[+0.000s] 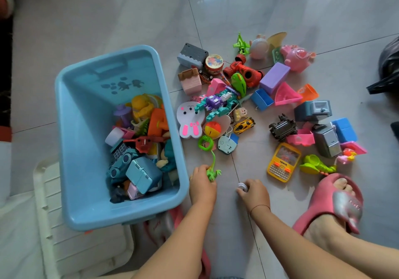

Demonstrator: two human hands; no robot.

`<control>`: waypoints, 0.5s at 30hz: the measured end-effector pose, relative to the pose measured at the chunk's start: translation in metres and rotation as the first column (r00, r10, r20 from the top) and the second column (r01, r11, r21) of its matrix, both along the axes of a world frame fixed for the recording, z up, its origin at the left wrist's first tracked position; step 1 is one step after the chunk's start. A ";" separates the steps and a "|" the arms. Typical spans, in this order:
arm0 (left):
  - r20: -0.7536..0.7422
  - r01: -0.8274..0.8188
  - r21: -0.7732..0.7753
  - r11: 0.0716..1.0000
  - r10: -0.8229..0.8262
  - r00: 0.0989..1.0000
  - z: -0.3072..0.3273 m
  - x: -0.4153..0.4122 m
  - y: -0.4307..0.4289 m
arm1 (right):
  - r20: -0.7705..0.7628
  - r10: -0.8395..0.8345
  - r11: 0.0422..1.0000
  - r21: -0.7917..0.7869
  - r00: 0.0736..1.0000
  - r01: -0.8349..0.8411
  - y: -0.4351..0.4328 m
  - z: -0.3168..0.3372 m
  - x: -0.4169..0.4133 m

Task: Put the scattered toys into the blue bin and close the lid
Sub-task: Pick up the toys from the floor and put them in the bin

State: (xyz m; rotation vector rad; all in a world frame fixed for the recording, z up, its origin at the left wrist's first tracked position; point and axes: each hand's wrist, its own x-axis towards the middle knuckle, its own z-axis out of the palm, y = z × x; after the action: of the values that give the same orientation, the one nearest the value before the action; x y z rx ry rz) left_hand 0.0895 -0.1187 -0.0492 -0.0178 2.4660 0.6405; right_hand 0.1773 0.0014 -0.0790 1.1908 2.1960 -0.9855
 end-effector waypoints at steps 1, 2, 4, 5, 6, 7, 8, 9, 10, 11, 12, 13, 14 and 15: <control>-0.015 0.015 0.018 1.000 -0.015 1.000 0.006 0.002 0.001 | -0.034 -0.047 0.999 -0.016 0.998 0.047 0.003 0.004 0.000; -0.033 0.031 0.040 0.999 -0.030 0.999 0.015 0.004 0.002 | -0.084 -0.120 0.992 -0.044 0.989 0.116 0.006 0.009 -0.001; -0.092 0.063 0.115 0.991 -0.053 0.994 0.038 0.005 0.007 | -0.224 -0.315 0.947 -0.135 0.922 0.291 0.012 0.027 -0.007; -0.133 0.079 0.160 0.984 -0.058 0.989 0.051 0.004 0.010 | -0.289 -0.397 0.917 -0.175 0.871 0.359 0.016 0.039 -0.012; -0.179 0.097 0.208 0.973 -0.060 0.982 0.065 0.003 0.013 | -0.352 -0.446 0.895 -0.192 0.823 0.403 0.020 0.052 -0.018; -0.218 0.115 0.260 0.959 -0.058 0.974 0.081 0.003 0.015 | -0.419 -0.471 0.882 -0.199 0.776 0.428 0.023 0.068 -0.025; -0.248 0.135 0.312 0.940 -0.057 0.967 0.097 0.002 0.016 | -0.483 -0.482 0.873 -0.202 0.731 0.443 0.025 0.085 -0.033; -0.274 0.155 0.360 0.920 -0.054 0.960 0.115 0.002 0.015 | -0.544 -0.480 0.873 -0.215 0.688 0.438 0.024 0.104 -0.040; -0.296 0.171 0.398 0.901 -0.051 0.954 0.132 0.001 0.013 | -0.589 -0.468 0.879 -0.231 0.659 0.418 0.021 0.119 -0.048; -0.312 0.179 0.428 0.886 -0.041 0.949 0.147 -0.001 0.009 | -0.622 -0.455 0.888 -0.256 0.638 0.383 0.016 0.133 -0.056; -0.331 0.172 0.459 0.872 -0.011 0.944 0.163 -0.002 0.002 | -0.649 -0.430 0.902 -0.272 0.628 0.336 0.008 0.146 -0.062; -0.344 0.141 0.487 0.862 0.041 0.938 0.176 -0.005 -0.008 | -0.671 -0.397 0.918 -0.285 0.626 0.277 -0.003 0.156 -0.068; -0.356 0.088 0.511 0.855 0.117 0.927 0.187 -0.009 -0.020 | -0.693 -0.356 0.934 -0.293 0.627 0.206 -0.016 0.166 -0.073; -0.375 0.016 0.519 0.855 0.211 0.903 0.196 -0.015 -0.034 | -0.713 -0.300 0.949 -0.291 0.633 0.122 -0.030 0.175 -0.076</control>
State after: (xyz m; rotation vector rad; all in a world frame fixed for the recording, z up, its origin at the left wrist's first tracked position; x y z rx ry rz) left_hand 0.0748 -0.1524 0.1467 0.2249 2.6172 1.4694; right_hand 0.1010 -0.0281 0.0955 1.0552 2.4477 -2.0837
